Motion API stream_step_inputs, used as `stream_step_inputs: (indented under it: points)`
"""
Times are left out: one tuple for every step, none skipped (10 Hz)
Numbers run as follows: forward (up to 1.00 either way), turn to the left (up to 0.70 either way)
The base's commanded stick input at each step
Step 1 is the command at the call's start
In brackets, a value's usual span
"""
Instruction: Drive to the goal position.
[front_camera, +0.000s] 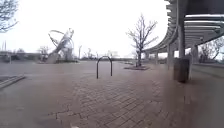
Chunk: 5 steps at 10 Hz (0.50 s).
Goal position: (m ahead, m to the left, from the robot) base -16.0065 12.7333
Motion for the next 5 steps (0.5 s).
stream_step_inputs:
  points:
    - [0.30, 0.75]
    - [0.30, 0.75]
    - [0.30, 0.75]
    - [0.30, 0.75]
    - [0.30, 0.75]
